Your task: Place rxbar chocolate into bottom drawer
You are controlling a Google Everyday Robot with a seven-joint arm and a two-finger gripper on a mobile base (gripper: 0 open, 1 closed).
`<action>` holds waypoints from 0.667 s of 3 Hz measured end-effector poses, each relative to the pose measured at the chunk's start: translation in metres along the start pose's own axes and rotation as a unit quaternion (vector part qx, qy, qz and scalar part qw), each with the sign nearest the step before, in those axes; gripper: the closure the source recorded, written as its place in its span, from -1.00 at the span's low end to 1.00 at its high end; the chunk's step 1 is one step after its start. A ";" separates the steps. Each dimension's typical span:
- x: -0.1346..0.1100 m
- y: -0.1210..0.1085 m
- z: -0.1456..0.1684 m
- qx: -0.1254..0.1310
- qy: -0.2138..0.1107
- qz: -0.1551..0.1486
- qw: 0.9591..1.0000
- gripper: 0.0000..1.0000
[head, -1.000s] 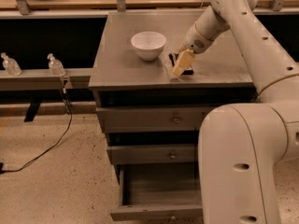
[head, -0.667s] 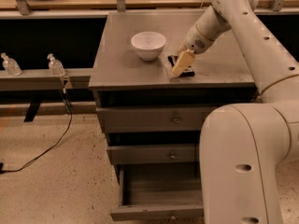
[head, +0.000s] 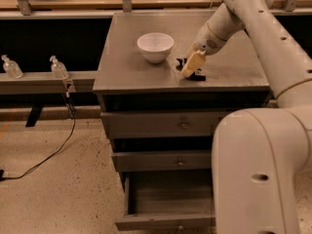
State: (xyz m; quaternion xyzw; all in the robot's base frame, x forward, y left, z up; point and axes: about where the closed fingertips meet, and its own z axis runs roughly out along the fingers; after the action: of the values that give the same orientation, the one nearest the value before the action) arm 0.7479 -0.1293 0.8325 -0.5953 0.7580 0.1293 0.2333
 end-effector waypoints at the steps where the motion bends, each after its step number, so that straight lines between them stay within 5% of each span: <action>1: 0.002 0.030 -0.034 0.000 -0.045 -0.014 0.999 1.00; 2: 0.011 0.077 -0.073 -0.009 -0.110 -0.028 0.994 1.00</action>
Offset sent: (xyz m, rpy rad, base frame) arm -0.1797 -0.0522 0.0874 0.3801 -0.1118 0.1176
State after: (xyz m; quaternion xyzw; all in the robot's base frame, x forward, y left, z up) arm 0.6574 -0.1533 0.8838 -0.6003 0.7099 0.1939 0.3132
